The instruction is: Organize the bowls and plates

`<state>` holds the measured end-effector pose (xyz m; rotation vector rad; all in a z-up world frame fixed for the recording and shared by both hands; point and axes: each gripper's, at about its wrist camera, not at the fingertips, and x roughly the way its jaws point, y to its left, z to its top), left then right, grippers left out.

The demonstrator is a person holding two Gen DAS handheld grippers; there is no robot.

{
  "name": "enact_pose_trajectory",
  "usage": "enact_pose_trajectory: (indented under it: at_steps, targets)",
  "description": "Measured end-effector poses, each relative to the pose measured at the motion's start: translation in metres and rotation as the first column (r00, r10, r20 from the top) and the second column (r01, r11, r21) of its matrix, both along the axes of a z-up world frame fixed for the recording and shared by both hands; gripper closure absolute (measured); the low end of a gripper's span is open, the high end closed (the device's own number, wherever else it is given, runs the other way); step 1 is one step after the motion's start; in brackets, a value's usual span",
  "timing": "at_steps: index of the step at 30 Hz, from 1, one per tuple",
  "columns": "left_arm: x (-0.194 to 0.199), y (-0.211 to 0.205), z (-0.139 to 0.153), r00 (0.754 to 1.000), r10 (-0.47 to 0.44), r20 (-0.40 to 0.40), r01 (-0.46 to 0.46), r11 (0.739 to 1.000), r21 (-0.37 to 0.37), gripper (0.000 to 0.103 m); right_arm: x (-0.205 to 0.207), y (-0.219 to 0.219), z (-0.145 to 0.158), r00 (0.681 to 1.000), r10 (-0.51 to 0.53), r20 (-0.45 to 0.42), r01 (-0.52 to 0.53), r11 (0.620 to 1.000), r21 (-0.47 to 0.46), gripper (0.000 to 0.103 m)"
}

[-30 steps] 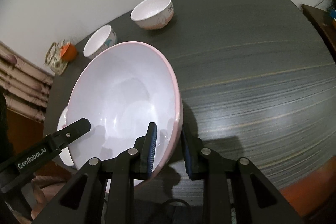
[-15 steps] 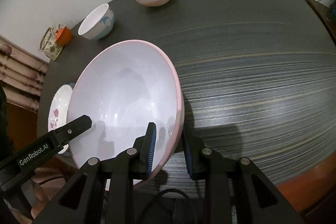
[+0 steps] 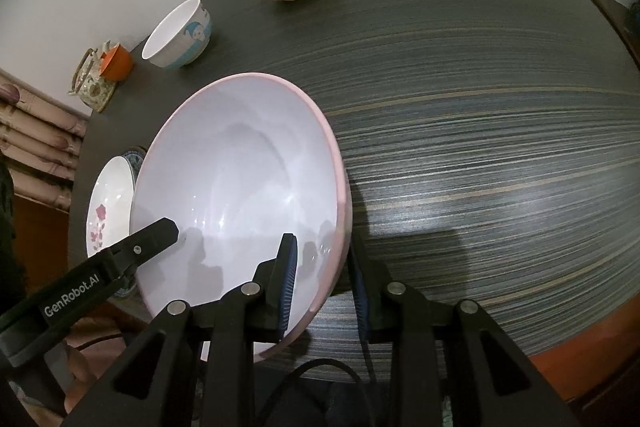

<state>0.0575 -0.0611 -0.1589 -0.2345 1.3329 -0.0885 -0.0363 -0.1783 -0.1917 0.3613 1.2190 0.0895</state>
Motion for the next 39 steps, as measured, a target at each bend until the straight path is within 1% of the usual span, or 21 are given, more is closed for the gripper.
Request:
enact_pose_trajectory:
  at_steps: [1, 3, 5, 8, 12, 15, 17, 25, 39]
  targets:
    - [0.000, 0.000, 0.000, 1.000, -0.001, -0.002, 0.001, 1.000, -0.003, 0.087, 0.000, 0.000, 0.000, 1.000, -0.003, -0.003, 0.003, 1.000, 0.005, 0.077]
    - [0.000, 0.000, -0.001, 1.000, 0.000, -0.009, 0.000, 1.000, -0.002, 0.087, 0.000, -0.001, -0.001, 1.000, -0.005, -0.008, 0.006, 1.000, 0.013, 0.071]
    - [0.000, 0.001, -0.001, 1.000, 0.003, -0.017, -0.003, 1.000, -0.005, 0.087, 0.000, -0.001, 0.000, 1.000, -0.007, -0.001, 0.007, 1.000, 0.011, 0.067]
    - [0.002, 0.003, 0.000, 1.000, 0.007, -0.017, -0.008, 1.000, -0.006, 0.085, -0.001, -0.001, 0.003, 1.000, -0.008, 0.012, 0.008, 1.000, 0.008, 0.063]
    - [0.002, 0.006, 0.003, 1.000, 0.019, -0.010, -0.019, 1.000, -0.005, 0.081, -0.001, -0.003, 0.006, 1.000, -0.013, 0.020, 0.013, 1.000, 0.001, 0.057]
    - [0.001, 0.009, 0.006, 1.000, 0.028, -0.002, -0.028, 1.000, -0.002, 0.075, -0.001, -0.004, 0.007, 1.000, -0.018, 0.023, 0.018, 1.000, -0.002, 0.052]
    - [0.000, 0.010, 0.008, 0.999, 0.034, 0.003, -0.034, 0.999, 0.001, 0.073, 0.000, -0.004, 0.007, 1.000, -0.017, 0.026, 0.017, 1.000, -0.005, 0.049]
    - [-0.002, 0.015, 0.014, 0.999, 0.050, 0.013, -0.050, 0.999, -0.007, 0.070, -0.001, -0.007, 0.014, 0.999, -0.021, 0.049, 0.022, 1.000, -0.019, 0.049]
    - [-0.001, 0.024, 0.021, 0.997, 0.073, 0.023, -0.072, 0.997, -0.022, 0.069, -0.003, -0.009, 0.026, 0.995, -0.030, 0.097, 0.033, 0.999, -0.025, 0.049]
